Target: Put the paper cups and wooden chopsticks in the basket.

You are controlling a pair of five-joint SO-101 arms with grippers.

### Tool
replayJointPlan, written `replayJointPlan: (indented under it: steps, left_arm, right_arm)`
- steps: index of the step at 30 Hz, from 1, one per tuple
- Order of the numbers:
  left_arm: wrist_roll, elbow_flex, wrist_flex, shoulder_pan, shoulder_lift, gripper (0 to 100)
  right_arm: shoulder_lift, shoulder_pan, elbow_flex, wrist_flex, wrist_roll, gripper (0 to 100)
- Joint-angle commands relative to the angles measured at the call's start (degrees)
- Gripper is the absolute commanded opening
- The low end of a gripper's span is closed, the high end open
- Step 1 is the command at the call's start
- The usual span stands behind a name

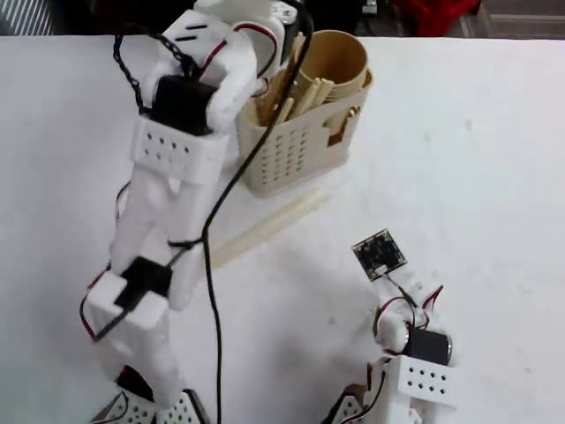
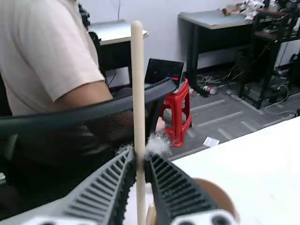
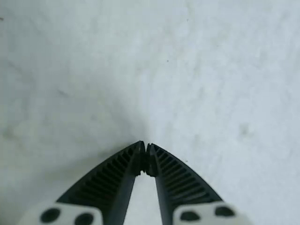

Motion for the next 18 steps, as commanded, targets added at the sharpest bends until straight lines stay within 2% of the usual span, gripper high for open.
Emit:
replayJointPlan:
  steps: [1,5,18]
  left_arm:
    - [1.1,-3.3,1.5,-1.5,2.4,2]
    - [4.3,-3.1,6.1,-1.6,3.4,2]
    - [4.4,-3.0,13.3,-1.7,8.0,2]
  right_arm:
    - [-0.6,0.1,-0.2,-1.0,0.5,1.7]
    - [-0.6,0.1,-0.2,-1.0,0.5,1.7]
    - [-0.6,0.1,-0.2,-1.0,0.5,1.7]
